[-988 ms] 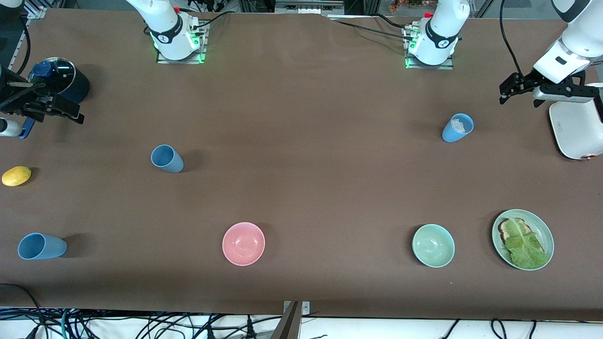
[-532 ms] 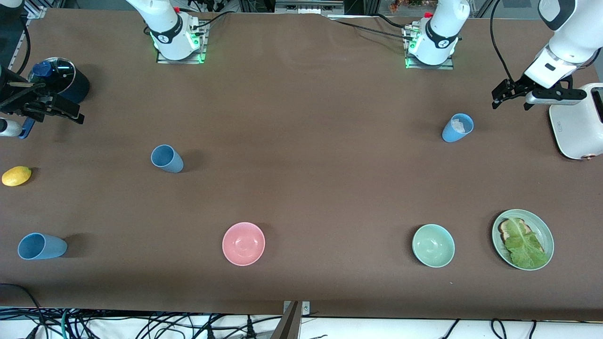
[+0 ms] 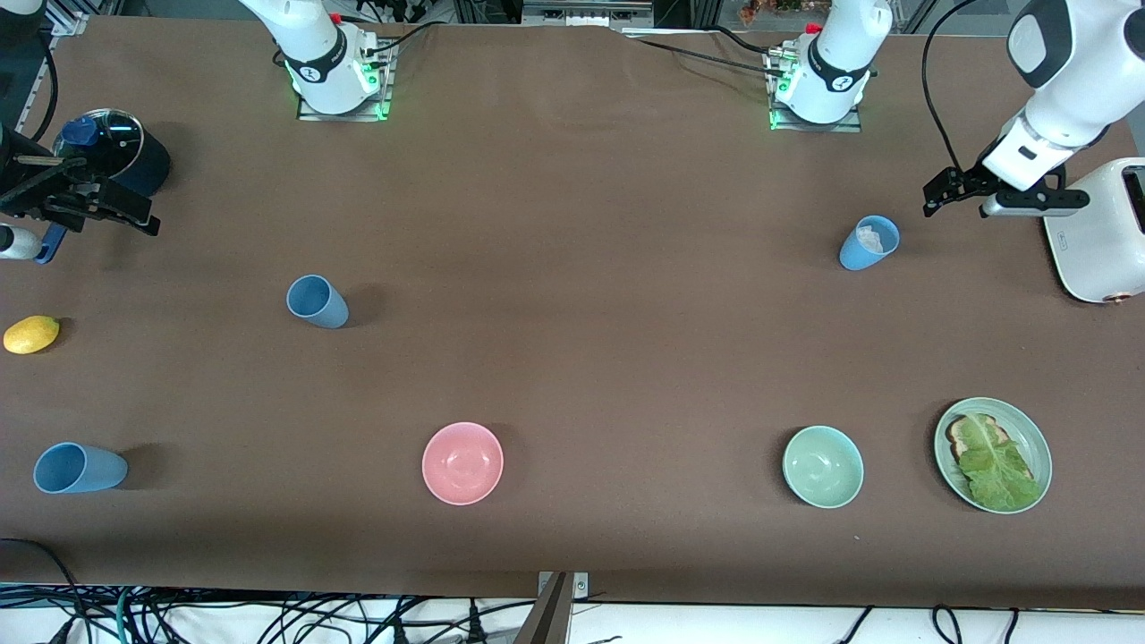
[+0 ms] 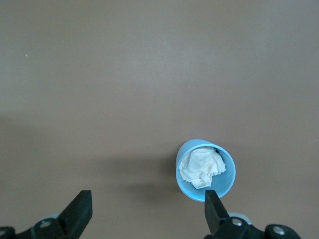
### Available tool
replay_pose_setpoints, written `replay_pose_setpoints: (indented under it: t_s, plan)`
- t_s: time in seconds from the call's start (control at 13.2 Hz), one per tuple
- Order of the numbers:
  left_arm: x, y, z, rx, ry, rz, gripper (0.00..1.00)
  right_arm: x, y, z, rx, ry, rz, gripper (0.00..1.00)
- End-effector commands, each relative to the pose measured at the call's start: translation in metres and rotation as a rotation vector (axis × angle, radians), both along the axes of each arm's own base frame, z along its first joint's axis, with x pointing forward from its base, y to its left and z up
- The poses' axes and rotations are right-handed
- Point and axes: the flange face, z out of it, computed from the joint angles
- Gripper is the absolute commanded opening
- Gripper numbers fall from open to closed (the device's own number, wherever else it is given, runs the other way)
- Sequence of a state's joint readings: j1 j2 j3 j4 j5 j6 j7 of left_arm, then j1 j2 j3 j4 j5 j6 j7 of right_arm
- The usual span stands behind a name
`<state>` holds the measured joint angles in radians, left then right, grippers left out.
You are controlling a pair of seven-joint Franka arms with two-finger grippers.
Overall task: Stack blue cups with both arms
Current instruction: 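Lower the open left gripper over the rim of the tissue cup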
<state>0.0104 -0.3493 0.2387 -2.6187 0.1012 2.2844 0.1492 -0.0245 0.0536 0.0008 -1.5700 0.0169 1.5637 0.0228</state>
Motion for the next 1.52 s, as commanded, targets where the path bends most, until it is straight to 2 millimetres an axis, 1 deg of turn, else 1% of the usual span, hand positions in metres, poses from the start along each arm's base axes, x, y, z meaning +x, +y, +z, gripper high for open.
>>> replay_pose_setpoints:
  t_s: [0.0, 0.23, 0.38, 0.61, 0.76, 0.91, 0.99, 1.14, 1.29, 1.44]
  plan:
    - [0.004, 0.000, -0.023, 0.011, 0.034, 0.008, 0.99, -0.002, -0.001, 0.003, 0.004, -0.008, -0.003, 1.00]
    - [0.001, -0.004, -0.048, 0.012, 0.052, 0.018, 0.99, -0.002, -0.001, 0.003, 0.004, -0.008, -0.003, 1.00]
    - [-0.001, -0.008, -0.061, 0.015, 0.050, 0.027, 0.99, -0.002, -0.001, 0.003, 0.004, -0.008, -0.003, 1.00]
    - [0.000, -0.013, -0.069, 0.016, 0.065, 0.025, 0.99, -0.002, -0.001, 0.003, 0.004, -0.008, -0.003, 1.00]
    - [0.002, -0.023, -0.074, 0.019, 0.077, 0.032, 0.99, -0.002, -0.001, 0.003, 0.004, -0.008, -0.003, 1.00]
    - [0.002, -0.024, -0.079, 0.021, 0.083, 0.034, 0.99, -0.002, -0.001, 0.003, 0.004, -0.008, -0.003, 1.00]
    - [0.001, -0.024, -0.087, 0.022, 0.086, 0.034, 0.99, -0.002, -0.001, 0.003, 0.004, -0.008, -0.003, 1.00]
    - [0.002, -0.024, -0.095, 0.026, 0.081, 0.033, 0.99, -0.002, -0.001, 0.003, 0.004, -0.008, -0.003, 1.00]
    - [0.005, -0.027, -0.100, 0.031, 0.069, 0.023, 0.99, -0.002, -0.001, 0.003, 0.004, -0.008, -0.003, 1.00]
    - [0.007, -0.028, -0.110, 0.037, 0.065, 0.020, 0.99, -0.002, -0.001, 0.003, 0.004, -0.008, -0.003, 1.00]
